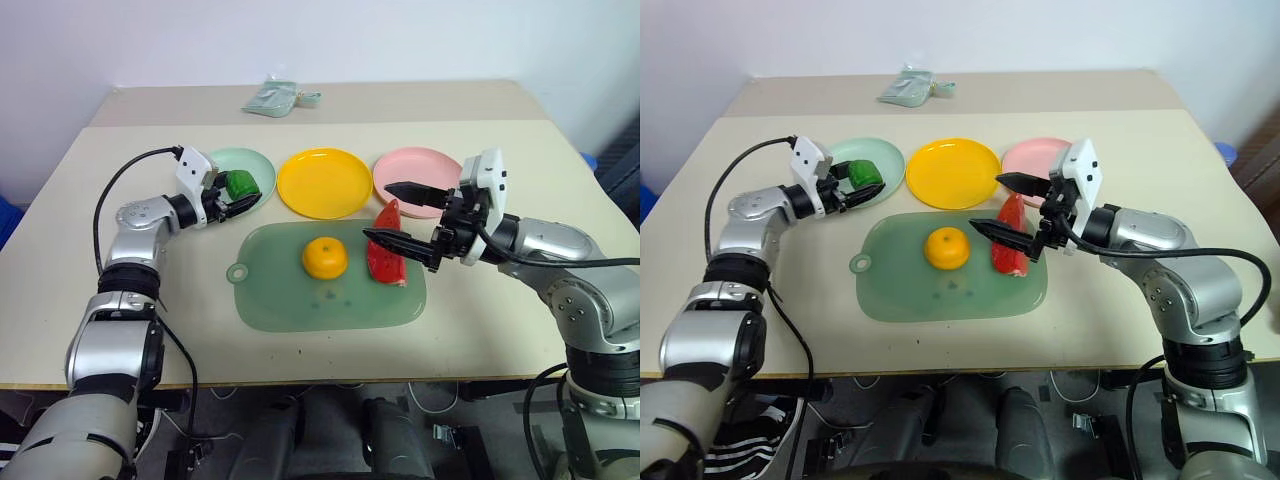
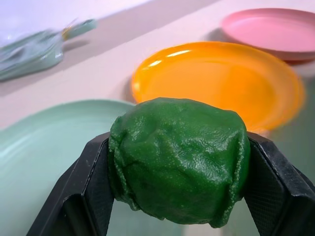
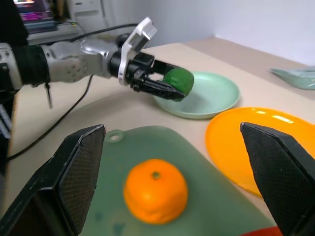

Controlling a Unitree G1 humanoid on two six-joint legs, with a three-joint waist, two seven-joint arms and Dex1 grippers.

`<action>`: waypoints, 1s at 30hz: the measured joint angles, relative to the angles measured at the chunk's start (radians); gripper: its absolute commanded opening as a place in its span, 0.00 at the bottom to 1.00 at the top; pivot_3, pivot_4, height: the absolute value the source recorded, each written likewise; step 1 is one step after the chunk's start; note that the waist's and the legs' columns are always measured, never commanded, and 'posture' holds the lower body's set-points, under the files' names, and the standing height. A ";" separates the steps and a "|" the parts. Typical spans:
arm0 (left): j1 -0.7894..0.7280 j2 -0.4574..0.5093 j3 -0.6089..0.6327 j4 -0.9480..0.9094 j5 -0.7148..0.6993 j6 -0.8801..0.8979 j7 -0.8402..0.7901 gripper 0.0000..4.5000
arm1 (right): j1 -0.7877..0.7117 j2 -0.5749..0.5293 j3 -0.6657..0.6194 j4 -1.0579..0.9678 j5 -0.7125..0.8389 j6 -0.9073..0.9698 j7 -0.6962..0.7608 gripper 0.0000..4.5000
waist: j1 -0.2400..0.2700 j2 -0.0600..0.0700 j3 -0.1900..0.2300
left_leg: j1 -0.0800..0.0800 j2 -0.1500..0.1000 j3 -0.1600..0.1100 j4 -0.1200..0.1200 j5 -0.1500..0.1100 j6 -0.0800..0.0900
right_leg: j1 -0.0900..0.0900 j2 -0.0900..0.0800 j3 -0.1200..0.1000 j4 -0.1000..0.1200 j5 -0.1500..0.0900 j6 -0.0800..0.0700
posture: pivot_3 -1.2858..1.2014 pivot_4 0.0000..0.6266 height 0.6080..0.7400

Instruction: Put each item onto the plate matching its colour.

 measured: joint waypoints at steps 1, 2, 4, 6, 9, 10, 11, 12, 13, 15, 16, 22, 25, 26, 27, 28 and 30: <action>-0.021 -0.009 0.006 0.041 0.007 -0.006 0.057 0.64 | 0.000 -0.004 0.001 0.006 -0.007 -0.001 0.001 1.00 | 0.000 0.000 0.000 | 0.000 0.000 0.000 0.000 0.000 0.000 | 0.000 0.000 0.000 0.000 0.000 0.000 | 0.52 0.24 1.00; -0.033 -0.017 0.012 0.066 0.011 -0.011 0.098 0.64 | 0.000 -0.006 0.002 0.014 -0.011 -0.001 0.003 1.00 | -0.001 0.000 0.000 | 0.000 0.000 0.000 0.000 0.000 0.000 | 0.000 0.000 0.000 0.000 0.000 0.000 | 0.52 0.24 1.00; -0.056 -0.030 0.026 0.116 0.021 -0.018 0.177 0.64 | -0.002 -0.007 0.004 0.025 -0.023 -0.002 0.004 1.00 | -0.001 0.000 0.000 | 0.000 0.000 0.000 0.000 0.000 0.000 | 0.000 0.000 0.000 0.000 0.000 0.000 | 0.52 0.24 1.00; -0.076 -0.039 0.032 0.153 0.038 -0.021 0.242 0.87 | -0.004 -0.007 0.009 0.032 -0.040 -0.007 0.006 1.00 | -0.004 0.000 0.000 | 0.000 0.000 0.000 0.000 0.000 0.000 | 0.000 0.000 0.000 0.001 0.000 0.000 | 0.52 0.24 1.00; -0.080 -0.042 0.041 0.179 0.046 -0.029 0.282 0.99 | -0.006 -0.007 0.012 0.034 -0.050 -0.012 0.006 1.00 | -0.006 0.000 0.000 | 0.000 0.000 0.000 0.000 0.000 0.000 | 0.000 0.000 0.000 0.001 0.000 0.000 | 0.52 0.24 1.00; -0.080 -0.042 0.050 0.184 0.045 -0.031 0.281 0.99 | -0.006 -0.007 0.012 0.034 -0.053 -0.013 0.006 1.00 | -0.005 0.000 0.000 | 0.000 0.000 0.000 0.000 0.000 0.000 | 0.000 0.000 0.000 0.001 0.000 0.000 | 0.52 0.24 1.00; -0.080 -0.041 0.055 0.185 0.043 -0.034 0.274 0.99 | -0.006 -0.007 0.012 0.034 -0.056 -0.013 0.006 1.00 | -0.004 0.000 0.000 | 0.000 0.000 0.000 0.000 0.000 0.000 | 0.000 0.000 0.000 0.001 0.000 0.000 | 0.52 0.24 1.00; -0.080 -0.041 0.062 0.185 0.040 -0.039 0.261 0.99 | -0.006 -0.007 0.013 0.034 -0.056 -0.013 0.005 1.00 | -0.004 0.000 0.000 | 0.000 0.000 0.000 0.000 0.000 0.000 | 0.000 0.000 0.000 0.001 0.000 0.000 | 0.52 0.24 1.00; -0.081 -0.041 0.069 0.183 0.038 -0.046 0.233 0.99 | -0.006 -0.007 0.013 0.034 -0.057 -0.013 0.004 1.00 | -0.004 0.000 0.000 | 0.000 0.000 0.000 0.000 0.000 0.000 | 0.000 0.000 0.000 0.001 0.000 0.000 | 0.52 0.24 1.00; -0.081 -0.040 0.073 0.156 0.021 -0.059 0.123 0.99 | -0.006 -0.007 0.012 0.034 -0.058 -0.013 0.004 1.00 | -0.001 0.000 0.000 | 0.000 -0.001 0.000 0.000 0.000 0.000 | 0.000 0.000 0.000 0.001 0.000 0.000 | 0.52 0.24 1.00; -0.080 -0.040 0.073 0.131 0.012 -0.064 0.065 0.99 | -0.006 -0.007 0.012 0.034 -0.058 -0.014 0.004 1.00 | -0.001 0.000 0.000 | 0.000 -0.001 0.000 0.000 0.000 0.000 | 0.001 0.000 0.000 0.001 0.000 0.001 | 0.52 0.24 1.00; -0.022 -0.034 0.056 -0.215 -0.139 0.041 -0.390 0.99 | -0.006 -0.017 0.000 0.033 -0.056 -0.015 0.012 1.00 | -0.008 0.001 0.000 | 0.000 0.000 0.000 0.000 0.000 0.000 | 0.001 0.000 0.000 0.001 0.001 0.001 | 0.52 0.24 1.00; 0.112 -0.033 -0.038 -0.448 -0.229 0.256 -0.601 0.99 | -0.006 -0.030 -0.005 0.034 -0.057 -0.016 0.020 1.00 | -0.016 0.002 -0.001 | 0.001 0.000 0.000 0.000 0.000 0.000 | 0.001 0.001 0.001 0.001 0.000 0.000 | 0.52 0.24 1.00; 0.145 -0.042 -0.083 -0.494 -0.233 0.304 -0.646 0.99 | -0.006 -0.038 -0.007 0.035 -0.057 -0.016 0.027 1.00 | -0.013 0.002 -0.001 | 0.001 0.000 0.000 0.000 0.000 0.000 | 0.001 0.001 0.001 0.001 0.000 0.000 | 0.52 0.24 1.00; 0.154 -0.050 -0.112 -0.514 -0.233 0.331 -0.668 0.99 | -0.006 -0.043 -0.009 0.037 -0.057 -0.017 0.031 1.00 | -0.010 0.001 -0.001 | 0.001 0.000 0.000 0.000 0.000 0.000 | 0.001 0.001 0.001 0.001 0.000 0.000 | 0.52 0.24 1.00; 0.155 -0.053 -0.145 -0.527 -0.223 0.345 -0.684 0.99 | -0.006 -0.051 -0.010 0.040 -0.057 -0.018 0.036 1.00 | -0.008 0.001 0.000 | 0.000 0.000 0.000 0.001 0.000 0.000 | 0.001 0.001 0.001 0.001 0.001 0.000 | 0.52 0.24 1.00; 0.144 -0.050 -0.196 -0.528 -0.170 0.303 -0.692 0.99 | -0.006 -0.063 -0.015 0.044 -0.057 -0.020 0.043 1.00 | -0.003 0.001 0.000 | 0.001 0.000 0.001 0.001 0.000 0.000 | 0.001 0.001 0.001 0.001 0.001 0.000 | 0.52 0.24 1.00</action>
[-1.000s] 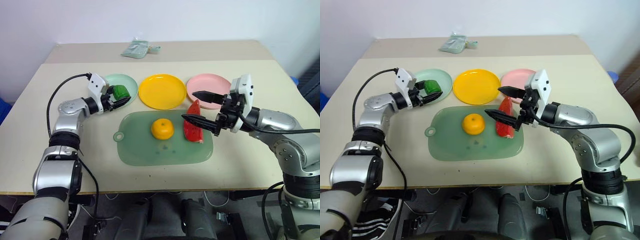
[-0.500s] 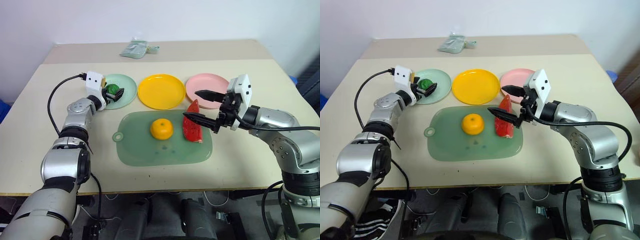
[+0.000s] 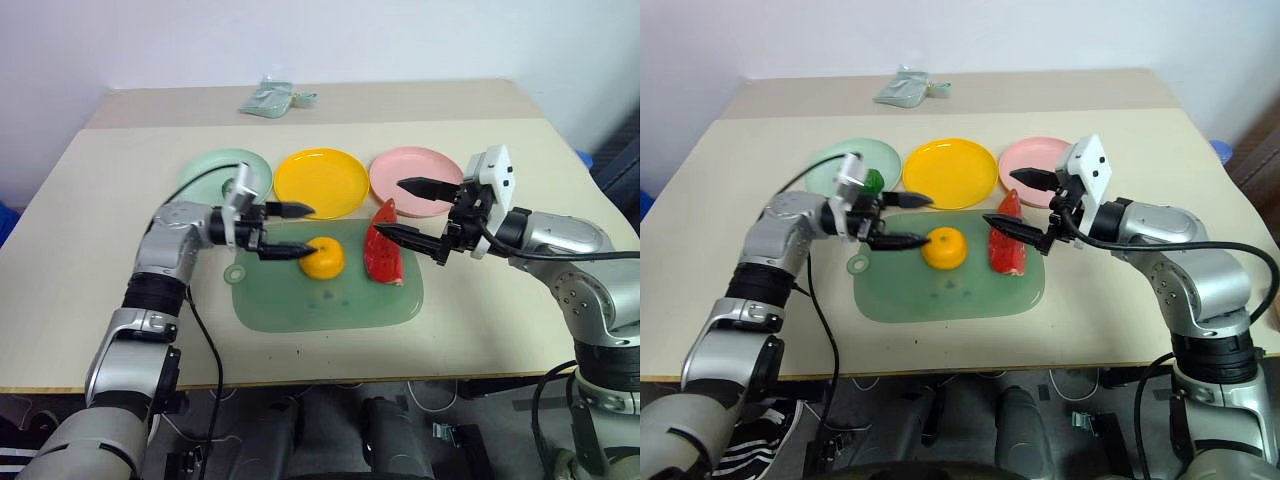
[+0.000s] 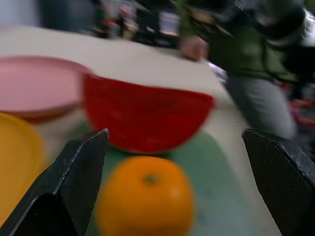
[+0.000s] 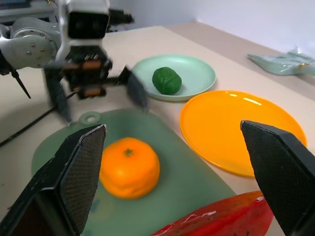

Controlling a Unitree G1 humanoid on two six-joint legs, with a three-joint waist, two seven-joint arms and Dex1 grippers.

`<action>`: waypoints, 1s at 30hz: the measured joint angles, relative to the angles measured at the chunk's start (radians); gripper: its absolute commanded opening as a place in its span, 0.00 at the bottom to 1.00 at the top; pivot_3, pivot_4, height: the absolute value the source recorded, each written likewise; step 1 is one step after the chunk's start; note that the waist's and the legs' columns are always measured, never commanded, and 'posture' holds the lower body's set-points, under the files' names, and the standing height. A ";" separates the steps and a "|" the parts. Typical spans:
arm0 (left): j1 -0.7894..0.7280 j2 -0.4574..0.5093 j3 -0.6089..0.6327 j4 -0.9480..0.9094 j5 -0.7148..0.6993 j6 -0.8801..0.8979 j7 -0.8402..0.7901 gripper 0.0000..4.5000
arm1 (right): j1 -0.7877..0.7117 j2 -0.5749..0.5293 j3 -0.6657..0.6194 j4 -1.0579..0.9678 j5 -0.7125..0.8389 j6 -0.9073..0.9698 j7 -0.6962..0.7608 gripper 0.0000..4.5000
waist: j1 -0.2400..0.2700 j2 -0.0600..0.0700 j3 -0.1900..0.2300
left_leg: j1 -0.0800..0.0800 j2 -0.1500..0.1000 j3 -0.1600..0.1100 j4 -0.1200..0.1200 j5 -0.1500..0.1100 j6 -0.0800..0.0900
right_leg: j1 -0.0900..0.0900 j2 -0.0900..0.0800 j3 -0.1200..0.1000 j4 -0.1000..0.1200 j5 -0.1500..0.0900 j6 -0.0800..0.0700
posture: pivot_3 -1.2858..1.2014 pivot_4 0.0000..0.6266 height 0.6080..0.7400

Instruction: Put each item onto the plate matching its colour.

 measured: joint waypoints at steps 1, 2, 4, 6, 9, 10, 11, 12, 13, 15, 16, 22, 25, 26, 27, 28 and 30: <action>-0.007 -0.001 -0.021 0.010 0.034 -0.042 0.002 0.99 | 0.000 -0.001 -0.005 0.000 0.000 -0.001 0.003 1.00 | 0.001 0.000 0.000 | 0.000 0.000 0.000 0.000 0.000 0.000 | 0.000 0.000 0.000 0.000 0.000 0.000 | 0.52 0.24 1.00; -0.013 -0.006 -0.034 0.026 0.060 -0.078 0.011 0.99 | 0.002 -0.001 -0.008 0.000 0.000 -0.001 0.004 1.00 | 0.002 0.000 0.000 | 0.000 0.000 0.000 0.000 0.000 0.000 | 0.000 0.000 0.000 0.000 0.000 0.000 | 0.52 0.24 1.00; -0.022 -0.032 -0.052 0.082 0.108 -0.157 0.042 0.99 | 0.007 -0.002 -0.011 -0.001 0.000 -0.001 0.003 1.00 | 0.003 0.000 0.000 | 0.000 0.000 0.000 0.000 0.000 0.000 | 0.000 -0.001 0.000 -0.001 0.000 0.000 | 0.52 0.24 1.00; -0.022 -0.060 -0.065 0.132 0.143 -0.227 0.068 0.99 | 0.012 -0.002 -0.012 -0.003 0.000 -0.001 0.000 1.00 | 0.003 0.000 0.000 | 0.000 0.000 0.000 0.000 0.000 0.000 | 0.000 -0.001 0.000 -0.001 0.000 0.000 | 0.52 0.24 1.00; -0.025 -0.104 -0.079 0.187 0.182 -0.312 0.112 0.99 | 0.024 -0.002 -0.025 -0.007 0.001 -0.001 -0.005 1.00 | 0.003 0.000 0.000 | 0.000 0.000 0.000 0.000 0.000 0.000 | 0.000 -0.001 0.000 -0.001 0.000 0.000 | 0.52 0.24 1.00; -0.025 -0.114 -0.083 0.201 0.192 -0.330 0.123 0.99 | 0.028 -0.002 -0.027 -0.009 0.000 -0.001 -0.007 1.00 | 0.003 0.000 0.000 | 0.000 0.000 0.000 0.000 0.000 0.000 | 0.000 -0.001 0.000 -0.001 0.000 0.000 | 0.52 0.24 1.00; -0.026 -0.122 -0.087 0.216 0.202 -0.344 0.129 0.94 | 0.030 -0.002 -0.027 -0.012 0.000 -0.001 -0.008 1.00 | 0.003 0.000 0.000 | 0.000 0.000 0.000 0.000 0.000 0.000 | 0.000 -0.001 0.000 -0.001 0.000 0.000 | 0.52 0.24 1.00; -0.029 -0.129 -0.089 0.230 0.211 -0.351 0.132 0.87 | 0.031 -0.002 -0.028 -0.012 0.000 -0.001 -0.010 1.00 | 0.002 0.000 0.000 | 0.000 0.000 0.000 0.000 0.000 0.000 | 0.000 -0.001 0.000 -0.001 0.000 0.000 | 0.52 0.24 1.00; -0.036 -0.134 -0.090 0.238 0.217 -0.360 0.134 0.81 | 0.031 -0.003 -0.028 -0.012 0.000 -0.001 -0.012 1.00 | 0.001 0.000 0.000 | 0.000 0.000 0.000 0.000 0.000 0.000 | 0.000 -0.001 0.000 -0.001 0.000 0.000 | 0.52 0.24 1.00; -0.042 -0.143 -0.090 0.248 0.220 -0.364 0.140 0.73 | 0.031 -0.003 -0.028 -0.013 0.000 -0.001 -0.013 1.00 | 0.002 0.000 0.000 | 0.000 0.000 0.000 0.000 0.000 0.000 | 0.000 -0.001 0.000 -0.001 0.000 0.000 | 0.52 0.24 1.00; -0.042 -0.147 -0.089 0.250 0.220 -0.367 0.143 0.73 | 0.031 -0.003 -0.028 -0.013 0.000 -0.001 -0.013 1.00 | 0.002 0.000 0.000 | 0.000 0.000 0.000 0.000 0.000 0.000 | 0.000 -0.001 0.000 -0.001 0.000 0.000 | 0.52 0.24 1.00; -0.070 -0.168 -0.051 0.310 0.220 -0.389 0.242 0.73 | 0.032 -0.003 -0.029 -0.013 -0.001 -0.001 -0.014 1.00 | 0.002 0.000 0.000 | 0.000 0.000 0.000 0.000 0.000 0.000 | 0.000 -0.001 0.000 -0.001 0.000 0.000 | 0.52 0.24 1.00; -0.169 -0.199 0.013 0.417 0.218 -0.393 0.412 0.73 | 0.032 -0.003 -0.028 -0.013 -0.003 -0.002 -0.015 1.00 | 0.006 -0.001 0.001 | -0.001 -0.001 -0.001 0.001 0.000 0.000 | 0.000 -0.001 -0.001 -0.001 0.000 0.001 | 0.52 0.24 1.00; -0.220 -0.211 0.041 0.469 0.219 -0.384 0.501 0.73 | 0.032 -0.003 -0.028 -0.012 -0.005 -0.002 -0.015 1.00 | 0.007 -0.002 0.001 | -0.001 -0.001 -0.001 0.001 0.000 0.000 | 0.000 -0.001 -0.001 -0.001 0.000 0.001 | 0.52 0.24 1.00; -0.269 -0.217 0.066 0.510 0.219 -0.377 0.587 0.73 | 0.032 -0.002 -0.028 -0.012 -0.007 -0.003 -0.015 1.00 | 0.006 -0.002 0.001 | -0.001 -0.001 -0.001 0.001 0.000 0.001 | 0.001 -0.001 -0.001 -0.001 0.000 0.002 | 0.52 0.24 1.00; -0.313 -0.223 0.087 0.552 0.224 -0.374 0.676 0.73 | 0.031 -0.002 -0.028 -0.012 -0.010 -0.003 -0.016 1.00 | 0.005 -0.002 0.001 | -0.001 -0.001 -0.001 0.001 0.000 0.001 | 0.001 -0.001 -0.001 -0.001 0.000 0.002 | 0.52 0.24 1.00; -0.375 -0.230 0.110 0.614 0.247 -0.374 0.830 0.73 | 0.031 -0.002 -0.028 -0.012 -0.018 -0.003 -0.016 1.00 | 0.002 -0.002 0.001 | -0.001 -0.002 0.000 0.001 -0.001 0.002 | 0.001 -0.001 -0.001 -0.001 -0.001 0.003 | 0.52 0.24 1.00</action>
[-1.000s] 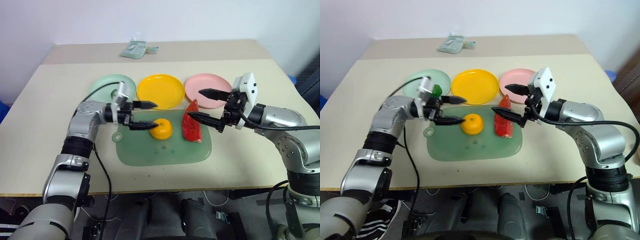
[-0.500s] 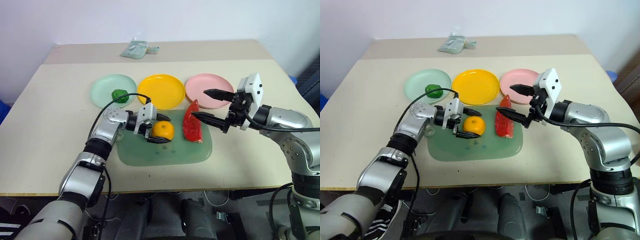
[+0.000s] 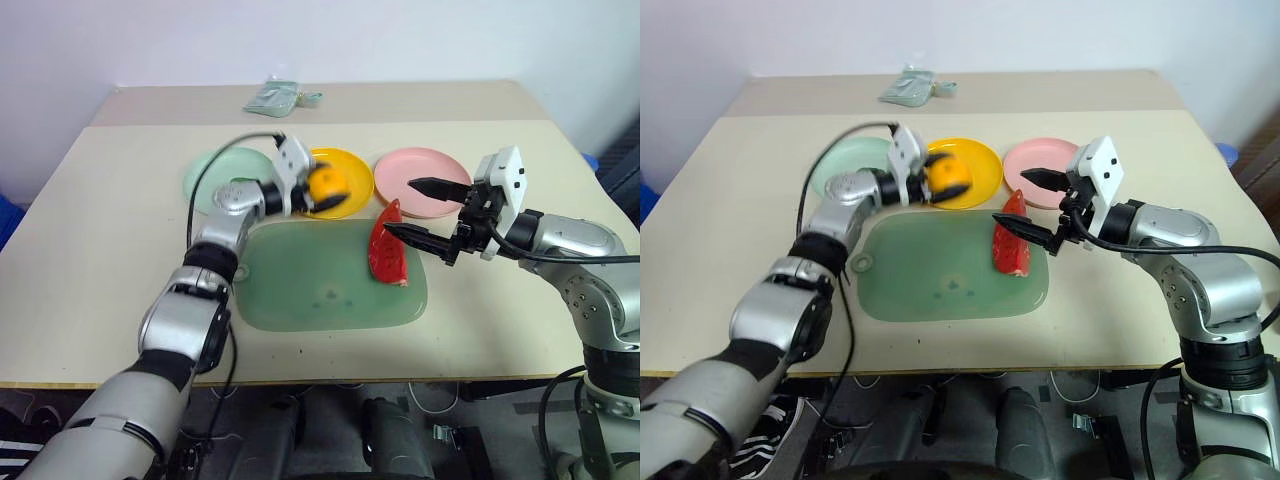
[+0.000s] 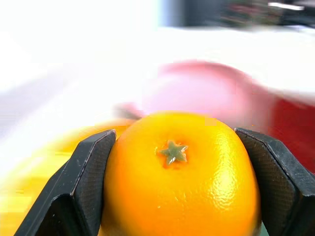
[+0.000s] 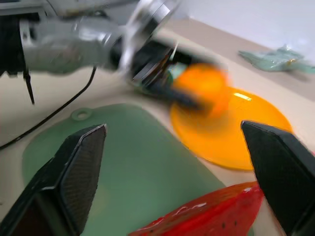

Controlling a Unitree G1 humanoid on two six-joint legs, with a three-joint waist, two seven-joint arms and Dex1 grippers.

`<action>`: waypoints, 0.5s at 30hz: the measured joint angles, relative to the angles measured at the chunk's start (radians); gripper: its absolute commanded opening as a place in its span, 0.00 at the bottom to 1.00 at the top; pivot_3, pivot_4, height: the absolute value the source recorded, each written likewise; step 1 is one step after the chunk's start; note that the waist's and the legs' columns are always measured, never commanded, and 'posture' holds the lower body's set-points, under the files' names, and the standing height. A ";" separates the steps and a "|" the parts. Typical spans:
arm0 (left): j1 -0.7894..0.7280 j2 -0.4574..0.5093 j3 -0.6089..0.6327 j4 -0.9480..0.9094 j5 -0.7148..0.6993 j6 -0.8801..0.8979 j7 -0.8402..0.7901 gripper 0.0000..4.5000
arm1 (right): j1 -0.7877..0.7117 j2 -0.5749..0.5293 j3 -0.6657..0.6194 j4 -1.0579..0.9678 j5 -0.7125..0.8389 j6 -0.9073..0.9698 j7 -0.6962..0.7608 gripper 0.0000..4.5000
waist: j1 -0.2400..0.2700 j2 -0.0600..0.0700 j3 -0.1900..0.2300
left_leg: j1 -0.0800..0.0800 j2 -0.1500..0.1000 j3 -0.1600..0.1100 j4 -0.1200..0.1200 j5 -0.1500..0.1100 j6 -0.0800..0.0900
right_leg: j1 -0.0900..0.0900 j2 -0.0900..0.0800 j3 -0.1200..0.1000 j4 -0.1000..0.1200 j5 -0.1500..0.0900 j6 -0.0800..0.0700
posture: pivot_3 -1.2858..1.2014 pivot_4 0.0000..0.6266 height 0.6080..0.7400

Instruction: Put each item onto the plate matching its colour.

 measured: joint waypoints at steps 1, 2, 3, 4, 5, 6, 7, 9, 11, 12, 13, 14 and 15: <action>-0.017 -0.009 0.011 0.033 0.007 0.003 0.065 0.73 | 0.000 0.000 0.000 0.001 -0.003 0.000 -0.001 1.00 | -0.002 0.000 0.000 | 0.000 0.000 0.001 0.000 0.000 0.001 | 0.000 0.000 0.000 0.000 0.000 0.000 | 0.52 0.24 1.00; -0.026 -0.023 0.021 0.064 0.009 0.016 0.116 0.73 | 0.000 0.000 0.000 0.001 -0.004 0.000 -0.003 1.00 | -0.003 0.000 0.000 | 0.000 0.000 0.001 0.000 0.000 0.001 | 0.000 0.000 0.000 0.000 0.000 0.000 | 0.52 0.24 1.00; -0.026 -0.036 0.028 0.094 0.011 0.028 0.150 0.73 | 0.000 0.001 0.000 0.001 -0.005 0.000 -0.005 1.00 | -0.003 0.000 0.000 | 0.000 0.000 0.001 0.000 0.000 0.001 | 0.000 0.000 0.000 0.000 0.000 0.000 | 0.52 0.24 1.00; -0.026 -0.051 0.040 0.126 0.010 0.044 0.169 0.73 | 0.000 0.001 0.000 0.001 -0.006 0.000 -0.006 1.00 | -0.002 0.000 0.000 | 0.000 0.000 0.001 0.000 0.000 0.001 | 0.000 0.000 0.000 0.000 0.000 0.000 | 0.52 0.24 1.00; -0.025 -0.063 0.046 0.149 0.010 0.060 0.184 0.84 | 0.000 0.001 0.000 0.001 -0.007 0.000 -0.008 1.00 | -0.002 0.000 0.000 | 0.000 -0.001 0.001 0.000 0.000 0.001 | 0.000 0.000 0.000 0.000 0.000 0.000 | 0.52 0.24 1.00; -0.025 -0.073 0.050 0.168 0.011 0.072 0.197 0.96 | 0.000 0.002 0.000 0.000 -0.007 0.000 -0.010 1.00 | -0.001 0.000 0.000 | 0.000 -0.001 0.000 0.000 0.000 0.001 | 0.000 0.000 0.000 0.000 0.000 0.000 | 0.52 0.24 1.00; -0.025 -0.079 0.051 0.177 0.013 0.079 0.204 0.99 | 0.000 0.002 0.000 0.000 -0.008 0.000 -0.011 1.00 | -0.001 0.000 0.000 | 0.000 -0.001 0.000 0.000 0.000 0.000 | 0.000 0.000 0.000 0.000 0.000 0.000 | 0.52 0.24 1.00; -0.025 -0.084 0.048 0.180 0.033 0.079 0.227 0.99 | 0.001 0.002 0.000 -0.002 -0.008 0.000 -0.015 1.00 | -0.001 0.000 0.000 | 0.000 -0.001 0.001 0.000 0.000 0.000 | 0.000 0.000 0.000 0.000 0.000 0.000 | 0.52 0.24 1.00; -0.025 -0.085 0.046 0.181 0.050 0.076 0.236 0.99 | 0.006 0.001 -0.001 -0.005 -0.007 0.003 -0.018 1.00 | -0.002 0.000 0.000 | 0.000 -0.001 0.001 0.000 0.000 0.000 | 0.000 0.000 0.000 0.000 0.000 0.000 | 0.52 0.24 1.00; -0.025 -0.085 0.046 0.181 0.053 0.073 0.236 0.99 | 0.009 0.001 -0.002 -0.008 -0.007 0.005 -0.021 1.00 | -0.002 0.000 0.000 | 0.000 -0.001 0.001 0.000 0.000 0.000 | 0.000 0.000 0.000 0.001 0.000 0.000 | 0.52 0.24 1.00; -0.025 -0.083 0.046 0.181 0.057 0.065 0.227 0.99 | 0.012 0.001 -0.002 -0.013 -0.004 0.013 -0.028 1.00 | -0.002 0.000 0.000 | 0.000 -0.001 0.001 0.000 0.000 0.000 | 0.000 0.000 0.000 0.001 0.000 0.000 | 0.52 0.24 1.00; -0.025 -0.081 0.047 0.180 0.058 0.051 0.207 0.99 | 0.012 0.001 -0.002 -0.018 -0.003 0.024 -0.036 1.00 | -0.002 0.000 0.000 | 0.000 -0.001 0.001 0.000 0.000 0.000 | 0.000 0.000 0.000 0.001 0.000 0.000 | 0.52 0.24 1.00; -0.025 -0.076 0.051 0.174 0.052 0.031 0.160 0.99 | 0.012 0.001 -0.002 -0.025 -0.003 0.034 -0.047 1.00 | -0.001 0.000 0.000 | 0.000 -0.001 0.001 0.000 0.000 0.000 | 0.000 0.000 0.000 0.001 0.000 0.000 | 0.52 0.24 1.00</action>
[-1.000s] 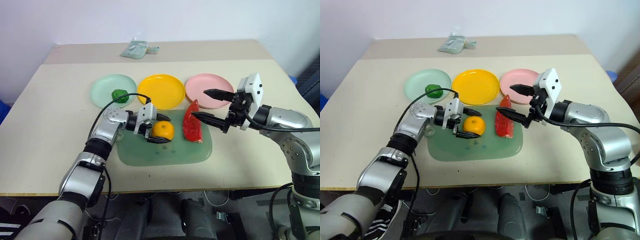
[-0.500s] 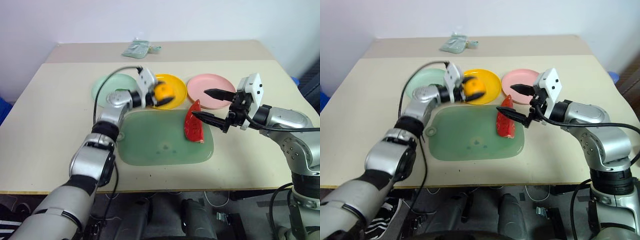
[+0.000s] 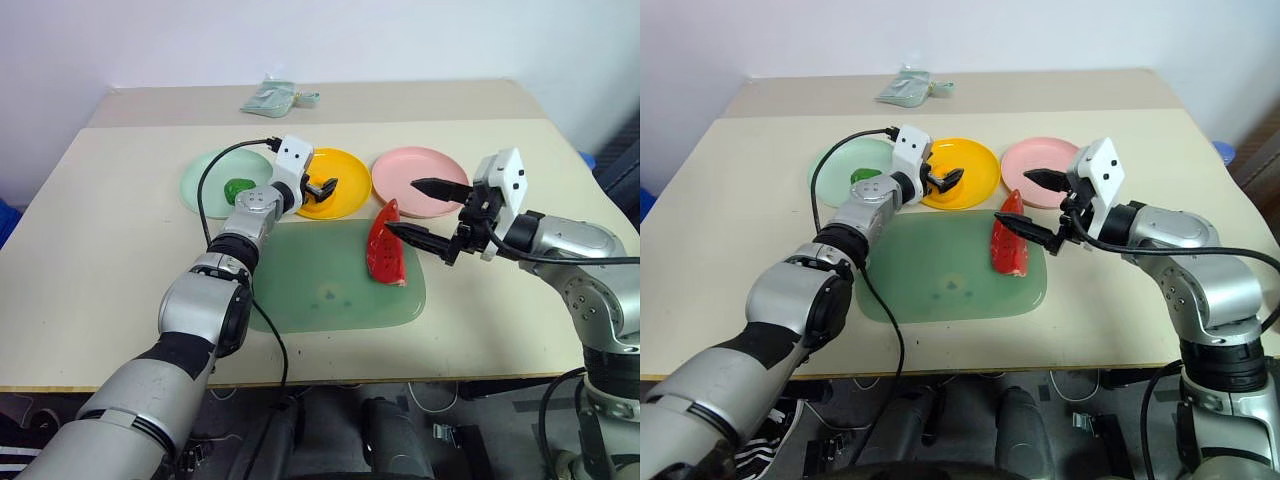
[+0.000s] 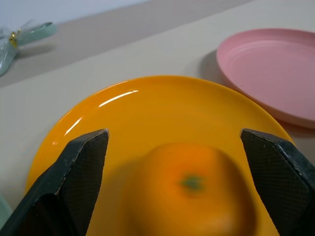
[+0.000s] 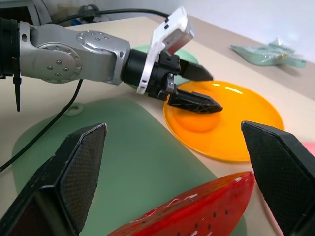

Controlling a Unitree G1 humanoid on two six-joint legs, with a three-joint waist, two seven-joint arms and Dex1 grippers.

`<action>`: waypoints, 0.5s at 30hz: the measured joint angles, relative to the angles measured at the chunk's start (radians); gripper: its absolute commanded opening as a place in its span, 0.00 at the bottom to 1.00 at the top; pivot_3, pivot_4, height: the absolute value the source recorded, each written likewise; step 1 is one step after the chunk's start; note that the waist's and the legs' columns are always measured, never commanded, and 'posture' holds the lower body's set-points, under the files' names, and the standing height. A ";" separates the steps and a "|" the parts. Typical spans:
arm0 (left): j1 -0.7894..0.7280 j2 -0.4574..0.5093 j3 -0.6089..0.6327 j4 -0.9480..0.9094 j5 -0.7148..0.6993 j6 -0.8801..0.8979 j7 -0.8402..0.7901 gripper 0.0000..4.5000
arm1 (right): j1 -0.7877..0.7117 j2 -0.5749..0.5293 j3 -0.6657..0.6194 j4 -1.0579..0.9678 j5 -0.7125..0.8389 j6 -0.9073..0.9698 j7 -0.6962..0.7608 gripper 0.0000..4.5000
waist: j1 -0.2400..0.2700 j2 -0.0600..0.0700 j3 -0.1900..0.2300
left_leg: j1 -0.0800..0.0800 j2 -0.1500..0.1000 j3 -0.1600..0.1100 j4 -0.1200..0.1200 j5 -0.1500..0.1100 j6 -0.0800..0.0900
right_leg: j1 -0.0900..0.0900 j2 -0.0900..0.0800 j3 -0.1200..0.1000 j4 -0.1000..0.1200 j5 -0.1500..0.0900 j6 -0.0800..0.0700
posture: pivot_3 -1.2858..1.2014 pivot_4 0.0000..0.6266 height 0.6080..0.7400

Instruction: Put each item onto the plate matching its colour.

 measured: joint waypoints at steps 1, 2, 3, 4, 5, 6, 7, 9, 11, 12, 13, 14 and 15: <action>0.000 0.008 0.004 -0.013 -0.007 -0.017 -0.067 0.99 | 0.000 0.000 0.002 -0.003 0.000 0.011 -0.012 1.00 | 0.000 0.000 0.000 | 0.000 0.000 0.000 0.000 0.000 0.000 | 0.000 0.000 0.000 0.000 0.000 0.000 | 0.52 0.24 1.00; 0.000 0.019 0.005 -0.032 -0.017 -0.031 -0.140 0.99 | -0.001 0.002 0.004 -0.006 -0.002 0.017 -0.025 1.00 | 0.000 0.000 0.000 | 0.000 0.000 0.002 0.000 0.000 0.000 | 0.000 0.000 0.000 0.000 0.000 0.000 | 0.52 0.24 1.00; 0.002 0.034 0.004 -0.053 -0.023 -0.050 -0.211 0.99 | -0.004 0.003 0.010 -0.010 -0.009 0.023 -0.040 1.00 | -0.002 0.000 0.000 | 0.000 0.000 0.003 0.000 0.000 0.000 | 0.000 0.000 0.000 0.000 0.000 0.000 | 0.52 0.24 1.00; 0.011 0.057 0.000 -0.079 -0.024 -0.082 -0.289 0.99 | -0.015 0.004 0.025 -0.010 -0.027 0.037 -0.065 1.00 | -0.006 0.000 0.000 | 0.000 0.000 0.004 0.000 0.000 0.000 | 0.000 0.000 0.000 0.000 0.000 0.000 | 0.52 0.24 1.00; 0.023 0.077 -0.004 -0.103 -0.024 -0.110 -0.347 0.99 | -0.022 0.004 0.036 -0.009 -0.043 0.054 -0.086 1.00 | -0.007 0.001 0.000 | 0.001 0.001 0.005 0.000 0.000 0.000 | 0.000 0.000 0.001 0.000 0.000 0.000 | 0.52 0.24 1.00; 0.043 0.098 -0.003 -0.128 -0.031 -0.130 -0.416 0.99 | -0.031 0.006 0.050 -0.002 -0.057 0.070 -0.109 1.00 | -0.008 0.001 -0.001 | 0.001 0.001 0.005 -0.001 0.000 0.000 | 0.000 0.000 0.001 0.000 0.000 -0.001 | 0.52 0.24 1.00; 0.077 0.123 0.000 -0.167 -0.055 -0.135 -0.516 0.99 | -0.040 0.008 0.066 0.005 -0.076 0.082 -0.129 1.00 | -0.009 0.002 -0.001 | 0.001 0.001 0.006 -0.001 0.000 0.000 | -0.001 0.000 0.001 0.000 0.000 -0.001 | 0.52 0.24 1.00; 0.155 0.174 0.013 -0.260 -0.132 -0.092 -0.720 0.99 | -0.052 0.018 0.087 0.009 -0.097 0.119 -0.171 1.00 | -0.010 0.002 -0.001 | 0.001 0.001 0.006 -0.001 0.000 0.000 | -0.002 0.000 0.002 0.001 0.000 -0.001 | 0.52 0.24 1.00; 0.234 0.230 0.025 -0.371 -0.211 -0.004 -0.896 0.99 | -0.073 0.040 0.088 0.018 -0.098 0.181 -0.219 1.00 | -0.010 0.001 -0.001 | 0.000 0.002 0.004 -0.001 0.000 0.000 | -0.003 0.000 0.003 0.001 0.001 -0.001 | 0.52 0.24 1.00; 0.269 0.254 0.024 -0.433 -0.237 0.031 -0.949 0.99 | -0.084 0.048 0.087 0.022 -0.096 0.212 -0.238 1.00 | -0.009 0.001 -0.001 | 0.000 0.002 0.003 -0.001 0.000 0.000 | -0.003 0.000 0.003 0.001 0.001 -0.001 | 0.52 0.24 1.00; 0.312 0.287 0.020 -0.511 -0.267 0.068 -1.002 0.99 | -0.095 0.054 0.084 0.022 -0.092 0.255 -0.260 1.00 | -0.008 0.001 -0.001 | 0.000 0.002 0.003 -0.001 0.000 0.000 | -0.003 0.000 0.004 0.001 0.001 -0.001 | 0.52 0.24 1.00; 0.364 0.329 0.018 -0.594 -0.291 0.092 -1.039 0.99 | -0.112 0.067 0.082 0.020 -0.083 0.306 -0.285 1.00 | -0.008 0.001 -0.001 | 0.000 0.002 0.003 -0.001 0.000 0.000 | -0.003 0.001 0.004 0.001 0.001 -0.002 | 0.52 0.24 1.00; 0.397 0.359 0.017 -0.635 -0.308 0.107 -1.058 0.99 | -0.116 0.075 0.074 0.016 -0.076 0.340 -0.301 1.00 | -0.007 0.002 -0.001 | 0.000 0.002 0.003 -0.001 0.000 0.000 | -0.003 0.001 0.005 0.001 0.001 -0.002 | 0.52 0.24 1.00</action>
